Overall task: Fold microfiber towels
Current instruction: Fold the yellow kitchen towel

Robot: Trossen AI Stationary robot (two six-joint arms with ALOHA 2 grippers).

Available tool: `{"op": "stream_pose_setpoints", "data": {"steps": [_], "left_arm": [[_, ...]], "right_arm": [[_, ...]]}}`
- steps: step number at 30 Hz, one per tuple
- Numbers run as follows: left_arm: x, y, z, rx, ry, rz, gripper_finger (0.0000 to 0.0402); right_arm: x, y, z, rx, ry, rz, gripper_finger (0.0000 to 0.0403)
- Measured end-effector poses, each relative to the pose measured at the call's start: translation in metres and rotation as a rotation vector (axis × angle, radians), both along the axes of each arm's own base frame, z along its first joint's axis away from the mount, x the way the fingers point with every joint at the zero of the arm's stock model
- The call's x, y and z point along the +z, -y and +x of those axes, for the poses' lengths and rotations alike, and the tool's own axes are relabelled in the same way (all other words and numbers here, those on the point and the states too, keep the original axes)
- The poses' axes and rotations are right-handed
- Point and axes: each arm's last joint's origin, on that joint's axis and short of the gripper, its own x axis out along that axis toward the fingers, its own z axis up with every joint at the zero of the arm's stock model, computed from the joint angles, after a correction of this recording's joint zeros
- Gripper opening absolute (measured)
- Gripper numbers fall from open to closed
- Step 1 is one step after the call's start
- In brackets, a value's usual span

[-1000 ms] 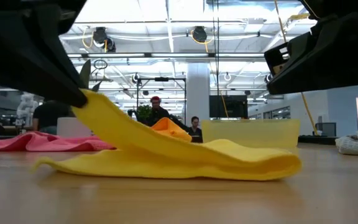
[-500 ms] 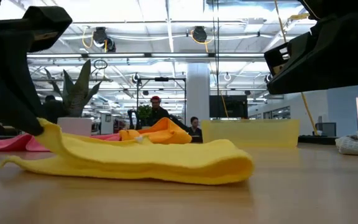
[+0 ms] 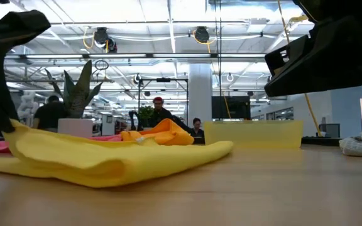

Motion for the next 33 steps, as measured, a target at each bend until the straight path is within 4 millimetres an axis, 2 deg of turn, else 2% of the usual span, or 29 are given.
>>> {"op": "stream_pose_setpoints", "data": {"steps": [8, 12, 17, 25, 33], "left_arm": [[-0.001, -0.006, -0.019, 0.1, -0.062, 0.055, 0.0016], [-0.001, -0.005, -0.025, 0.13, -0.062, 0.062, 0.0005], [-0.01, -0.009, -0.039, 0.168, -0.061, 0.091, 0.0017], [-0.028, -0.019, -0.058, 0.343, -0.089, 0.041, 0.0007], [-0.025, -0.019, -0.06, 0.368, -0.137, 0.04, 0.0077]], "right_arm": [[0.001, 0.0, 0.004, -0.006, 0.04, 0.027, 0.0075], [-0.009, 0.001, 0.017, -0.008, 0.122, 0.071, 0.0113], [-0.023, 0.005, 0.038, -0.027, 0.098, 0.069, 0.0144], [-0.017, 0.007, 0.067, -0.074, 0.053, 0.041, 0.0151], [-0.012, 0.016, 0.077, -0.106, 0.069, 0.049, 0.0149]]}}
